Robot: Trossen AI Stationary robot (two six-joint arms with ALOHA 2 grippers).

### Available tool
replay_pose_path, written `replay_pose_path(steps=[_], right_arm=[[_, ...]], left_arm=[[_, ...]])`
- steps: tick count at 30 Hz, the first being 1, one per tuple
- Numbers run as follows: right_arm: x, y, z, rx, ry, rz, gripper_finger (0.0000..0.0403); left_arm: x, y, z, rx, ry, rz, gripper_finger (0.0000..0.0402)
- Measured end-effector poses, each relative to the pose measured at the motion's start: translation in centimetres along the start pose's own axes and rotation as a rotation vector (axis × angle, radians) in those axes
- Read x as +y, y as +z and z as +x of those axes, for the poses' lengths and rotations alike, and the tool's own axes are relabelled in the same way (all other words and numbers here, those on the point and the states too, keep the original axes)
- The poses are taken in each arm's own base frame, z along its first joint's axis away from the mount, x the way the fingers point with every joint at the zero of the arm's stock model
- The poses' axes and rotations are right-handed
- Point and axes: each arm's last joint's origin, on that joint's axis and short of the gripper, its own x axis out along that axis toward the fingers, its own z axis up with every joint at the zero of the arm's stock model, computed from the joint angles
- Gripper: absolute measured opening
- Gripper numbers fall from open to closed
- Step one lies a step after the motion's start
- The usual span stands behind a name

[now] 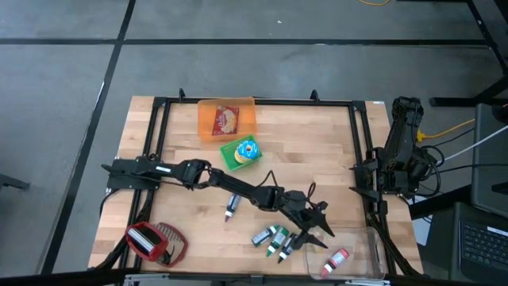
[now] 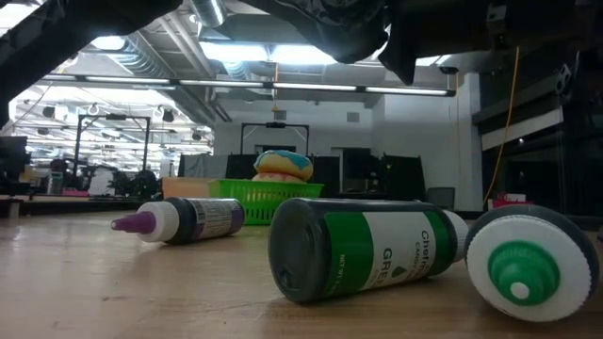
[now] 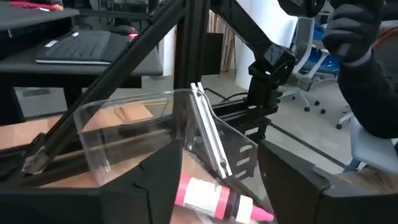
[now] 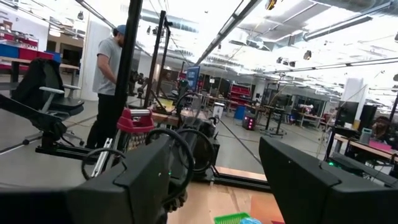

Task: Pick & Place Food Item
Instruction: Put the yellow food coloring into the transparent bin, then put the purple food coloring into the transparent bin

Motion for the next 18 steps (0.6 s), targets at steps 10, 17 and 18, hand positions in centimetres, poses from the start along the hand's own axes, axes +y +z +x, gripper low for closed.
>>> replay_pose_path(steps=[10, 17, 18], right_arm=[[0.1, 0.0, -0.1, 0.006, 0.007, 0.027, 0.0252], [0.1, 0.0, -0.6, 0.042, 0.01, 0.038, 0.0252], [0.2, 0.1, -0.6, 0.041, 0.015, 0.039, 0.0252]], left_arm=[[0.8, 5.9, -3.1, 0.123, 0.141, 0.101, 0.0208], [-1.7, 10.4, -7.7, 0.497, 0.369, 0.177, 0.019], [-2.1, 10.7, -8.3, 0.548, 0.38, 0.174, 0.019]])
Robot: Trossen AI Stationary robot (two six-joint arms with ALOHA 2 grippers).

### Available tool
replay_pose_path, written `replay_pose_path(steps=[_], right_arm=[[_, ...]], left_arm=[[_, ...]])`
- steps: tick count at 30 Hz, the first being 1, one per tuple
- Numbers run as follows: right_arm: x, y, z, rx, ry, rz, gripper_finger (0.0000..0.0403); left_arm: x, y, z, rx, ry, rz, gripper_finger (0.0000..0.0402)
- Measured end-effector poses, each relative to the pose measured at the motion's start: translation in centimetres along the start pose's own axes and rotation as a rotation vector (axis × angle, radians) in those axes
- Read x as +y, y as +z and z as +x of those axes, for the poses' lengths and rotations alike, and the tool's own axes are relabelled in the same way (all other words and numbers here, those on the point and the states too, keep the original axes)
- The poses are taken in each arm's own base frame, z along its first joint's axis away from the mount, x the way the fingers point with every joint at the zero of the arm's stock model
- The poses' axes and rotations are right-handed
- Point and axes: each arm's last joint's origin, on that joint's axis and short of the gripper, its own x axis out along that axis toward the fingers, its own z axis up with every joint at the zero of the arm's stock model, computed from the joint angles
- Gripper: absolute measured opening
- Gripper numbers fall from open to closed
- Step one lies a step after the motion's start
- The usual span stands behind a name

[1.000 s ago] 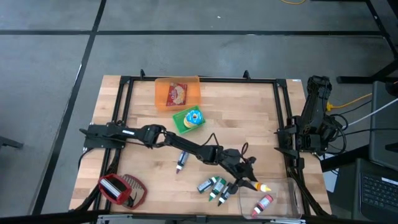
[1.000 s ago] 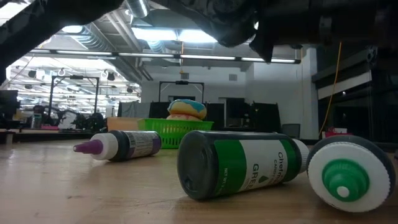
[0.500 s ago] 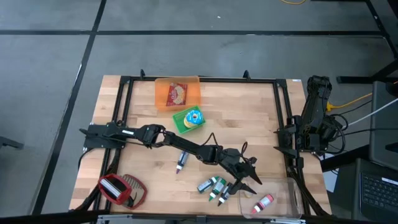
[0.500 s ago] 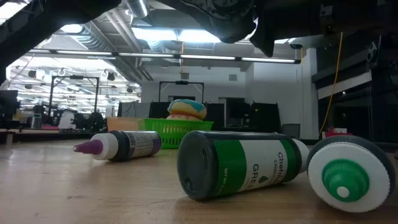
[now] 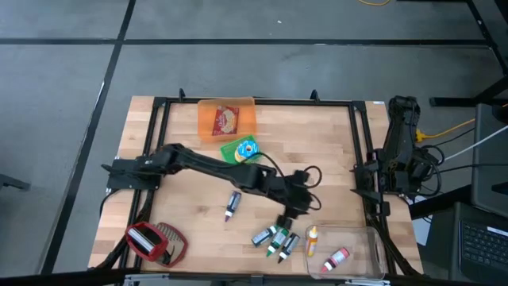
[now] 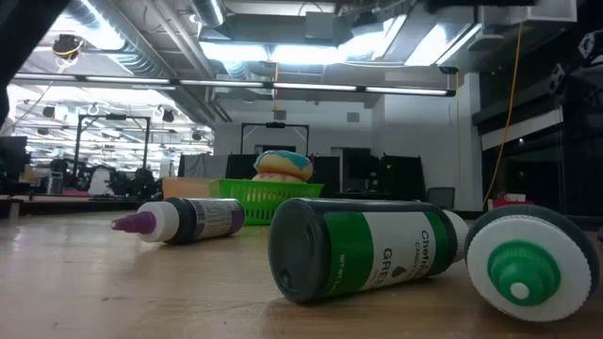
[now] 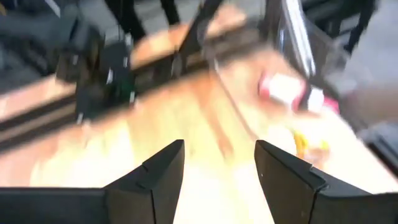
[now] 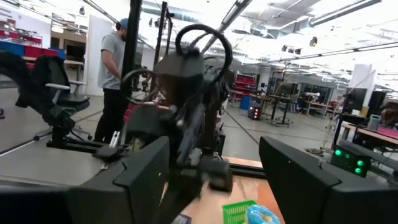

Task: Pick & Place Food Item
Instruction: Put the purple food coloring into the transparent bin

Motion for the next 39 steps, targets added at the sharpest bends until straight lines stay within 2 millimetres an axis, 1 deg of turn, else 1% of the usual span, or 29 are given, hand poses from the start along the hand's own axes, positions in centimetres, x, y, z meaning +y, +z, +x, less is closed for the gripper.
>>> replay_pose_path(steps=[2, 6, 9, 14, 16, 19, 23, 27, 31, 36, 39], right_arm=[[0.0, 0.0, -0.1, -0.001, 0.008, 0.002, 0.0252], [0.1, 0.0, -0.2, -0.002, 0.017, 0.003, 0.0252], [0.1, 0.0, -0.2, -0.003, 0.018, 0.005, 0.0252], [0.2, 0.1, -0.2, -0.036, 0.046, -0.013, 0.0252], [0.2, 0.2, -0.2, -0.06, 0.068, -0.024, 0.0252], [0.3, 0.3, -0.2, -0.093, 0.098, -0.026, 0.0252], [0.4, 0.4, -0.2, -0.116, 0.119, -0.021, 0.0251], [0.5, 0.4, -0.2, -0.135, 0.148, 0.0, 0.0251], [0.8, 0.2, -0.3, -0.142, 0.179, 0.023, 0.0251], [1.0, 0.2, -0.3, -0.167, 0.233, 0.056, 0.0251], [1.3, 0.1, -0.3, -0.187, 0.28, 0.077, 0.0251]], left_arm=[[-0.2, -0.2, -1.9, 0.109, 0.019, -0.004, 0.019], [-1.2, -0.6, -4.9, 0.288, 0.081, -0.069, 0.0195], [-2.3, -0.7, -6.7, 0.372, 0.162, -0.142, 0.0195], [-4.9, -1.9, -8.3, 0.534, 0.296, -0.323, 0.0196], [-6.1, -2.4, -8.7, 0.571, 0.358, -0.402, 0.0196], [-7.9, -3.8, -8.4, 0.61, 0.429, -0.498, 0.0196], [-10.2, -5.4, -7.7, 0.637, 0.456, -0.601, 0.0196], [-11.9, -8.0, -6.8, 0.697, 0.502, -0.693, 0.0196], [-12.5, -10.2, -6.3, 0.744, 0.57, -0.748, 0.0196], [-12.1, -12.2, -5.5, 0.775, 0.624, -0.837, 0.0196], [-11.9, -13.1, -5.0, 0.767, 0.634, -0.87, 0.0196]])
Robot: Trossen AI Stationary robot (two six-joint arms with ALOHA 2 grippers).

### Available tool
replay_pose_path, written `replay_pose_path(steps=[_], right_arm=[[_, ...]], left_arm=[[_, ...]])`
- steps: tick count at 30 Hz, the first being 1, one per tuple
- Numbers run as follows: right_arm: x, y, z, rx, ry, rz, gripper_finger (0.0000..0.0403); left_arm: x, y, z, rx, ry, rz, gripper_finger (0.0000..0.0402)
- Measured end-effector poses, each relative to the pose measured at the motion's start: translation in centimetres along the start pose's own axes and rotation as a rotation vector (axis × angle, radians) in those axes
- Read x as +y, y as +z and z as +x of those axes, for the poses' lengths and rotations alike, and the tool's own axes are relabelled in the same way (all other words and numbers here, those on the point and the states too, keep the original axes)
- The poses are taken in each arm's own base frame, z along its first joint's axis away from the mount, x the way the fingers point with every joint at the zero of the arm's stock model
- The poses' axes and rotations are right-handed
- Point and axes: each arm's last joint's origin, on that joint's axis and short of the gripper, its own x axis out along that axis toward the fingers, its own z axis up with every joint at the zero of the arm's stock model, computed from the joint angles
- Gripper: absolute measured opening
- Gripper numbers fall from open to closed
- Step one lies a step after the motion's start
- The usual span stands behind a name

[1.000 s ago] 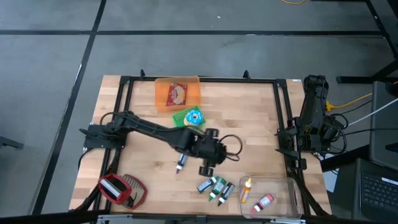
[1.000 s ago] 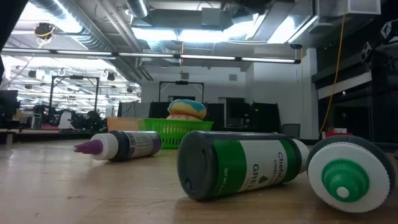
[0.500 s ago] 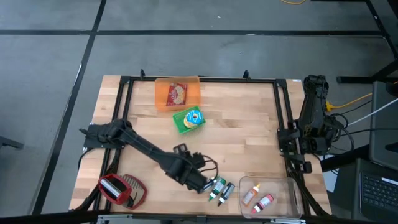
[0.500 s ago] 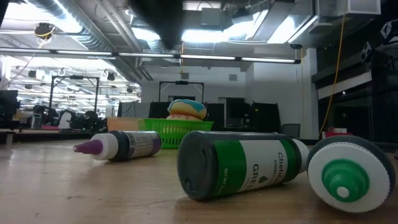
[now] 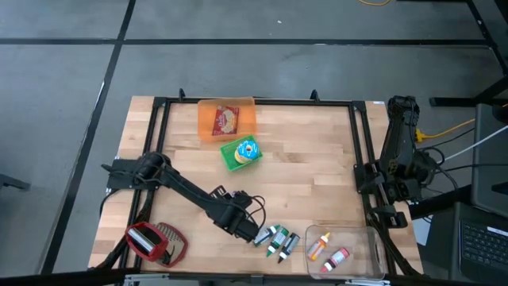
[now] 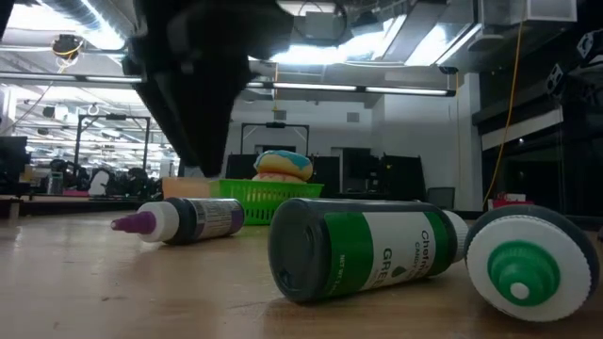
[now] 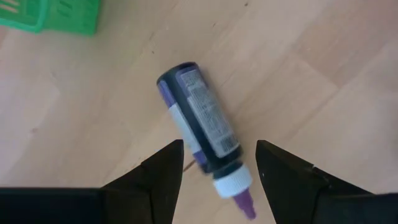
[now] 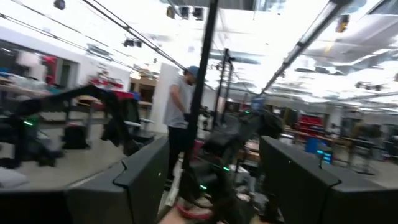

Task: Pick & Place Food Item
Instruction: Put the purple food coloring into the transparent bin

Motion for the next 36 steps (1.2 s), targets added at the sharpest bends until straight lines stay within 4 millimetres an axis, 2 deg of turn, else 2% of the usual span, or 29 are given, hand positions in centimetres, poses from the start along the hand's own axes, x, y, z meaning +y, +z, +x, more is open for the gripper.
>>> replay_pose_path(steps=[8, 16, 22, 28, 31, 36], right_arm=[[0.3, -0.2, 0.0, -0.007, 0.054, 0.043, 0.0251], [0.4, -0.3, 0.0, -0.003, 0.058, 0.045, 0.0251], [0.4, -0.3, 0.0, -0.003, 0.058, 0.049, 0.0252], [0.4, -0.3, 0.0, -0.001, 0.057, 0.056, 0.0252], [0.4, -0.3, 0.0, 0.001, 0.058, 0.055, 0.0252], [0.4, -0.3, 0.0, 0.002, 0.059, 0.054, 0.0252]], left_arm=[[0.6, -0.3, 1.8, 0.031, 0.035, -0.054, 0.0197], [0.8, -0.1, 2.2, 0.025, 0.046, -0.059, 0.0197], [0.8, -0.7, 5.1, 0.071, -0.035, -0.071, 0.0197], [1.1, -1.2, 6.4, 0.073, -0.061, -0.088, 0.0195], [1.1, -1.3, 6.4, 0.06, -0.062, -0.048, 0.0177], [1.1, -1.1, 5.4, -0.022, -0.085, -0.029, 0.0117]])
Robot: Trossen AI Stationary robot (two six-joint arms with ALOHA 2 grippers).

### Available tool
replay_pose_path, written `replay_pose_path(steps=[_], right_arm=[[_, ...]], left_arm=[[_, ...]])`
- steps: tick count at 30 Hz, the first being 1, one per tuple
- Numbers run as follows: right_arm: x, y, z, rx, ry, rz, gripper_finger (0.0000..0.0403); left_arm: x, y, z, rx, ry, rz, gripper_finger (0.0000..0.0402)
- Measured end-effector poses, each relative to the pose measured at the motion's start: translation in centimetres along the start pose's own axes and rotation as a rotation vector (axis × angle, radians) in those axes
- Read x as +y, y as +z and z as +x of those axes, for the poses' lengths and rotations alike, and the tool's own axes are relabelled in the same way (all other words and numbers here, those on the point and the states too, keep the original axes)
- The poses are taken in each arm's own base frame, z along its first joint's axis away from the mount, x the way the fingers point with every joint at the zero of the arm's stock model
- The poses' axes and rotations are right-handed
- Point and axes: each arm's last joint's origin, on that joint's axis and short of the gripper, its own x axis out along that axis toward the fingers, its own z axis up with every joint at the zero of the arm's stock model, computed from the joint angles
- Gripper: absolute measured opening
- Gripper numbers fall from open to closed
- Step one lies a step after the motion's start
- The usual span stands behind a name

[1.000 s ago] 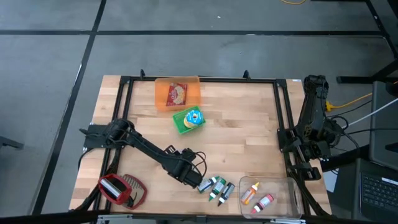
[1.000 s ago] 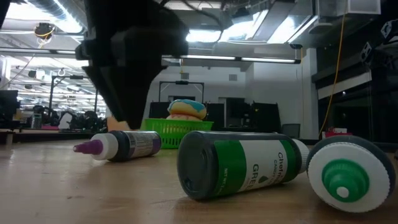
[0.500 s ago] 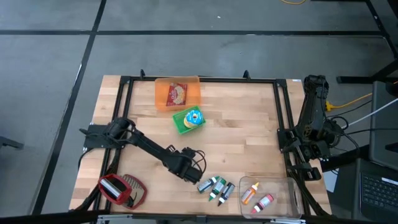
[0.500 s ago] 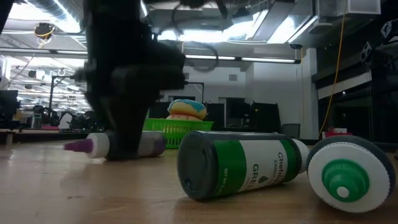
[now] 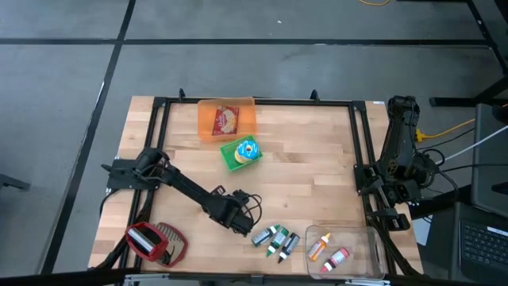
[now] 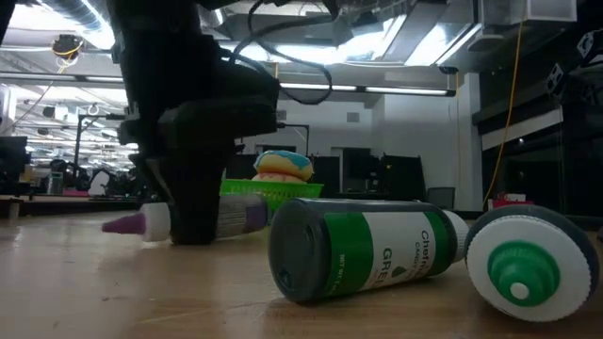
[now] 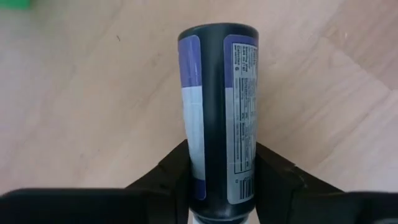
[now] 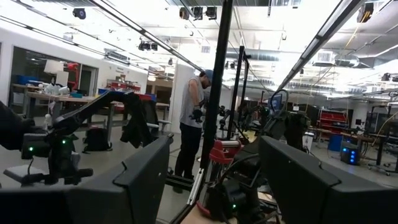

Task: Pick & Place Food Item
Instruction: Put the purple food coloring into the transparent bin

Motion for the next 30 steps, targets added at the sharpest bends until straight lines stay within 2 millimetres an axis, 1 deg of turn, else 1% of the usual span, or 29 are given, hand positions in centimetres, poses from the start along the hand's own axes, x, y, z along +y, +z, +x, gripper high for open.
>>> replay_pose_path(steps=[3, 6, 9, 14, 17, 20, 23, 26, 30], right_arm=[[0.0, 0.0, 0.0, 0.001, 0.0, -0.001, 0.0252], [0.0, 0.0, 0.0, 0.0, 0.0, 0.0, 0.0252], [0.0, 0.0, 0.0, 0.0, 0.0, 0.0, 0.0252], [0.0, 0.0, 0.0, 0.0, 0.001, 0.005, 0.0252], [0.0, 0.0, 0.0, -0.001, 0.001, 0.005, 0.0252], [0.0, 0.0, 0.0, -0.001, 0.0, 0.005, 0.0252], [0.0, 0.0, 0.0, 0.0, 0.001, 0.004, 0.0252], [0.0, 0.0, 0.0, -0.001, 0.001, 0.004, 0.0252], [0.0, 0.0, 0.0, -0.001, 0.001, 0.005, 0.0252]], left_arm=[[-0.2, 0.8, -0.9, -0.092, -0.047, 0.008, 0.0117], [-0.4, 2.2, -3.5, -0.222, -0.164, 0.01, 0.0117], [-1.1, 3.6, -5.3, -0.351, -0.293, 0.061, 0.0117], [-3.0, 6.4, -8.7, -0.657, -0.576, 0.135, 0.0117], [-4.3, 7.3, -10.0, -0.813, -0.753, 0.218, 0.0116], [-4.9, 7.8, -10.6, -0.902, -0.859, 0.246, 0.0116], [-5.9, 8.5, -10.1, -0.921, -0.861, 0.272, 0.0116], [-7.7, 9.3, -9.1, -0.915, -0.897, 0.319, 0.0116], [-10.1, 10.9, -8.9, -0.937, -0.965, 0.38, 0.0116]])
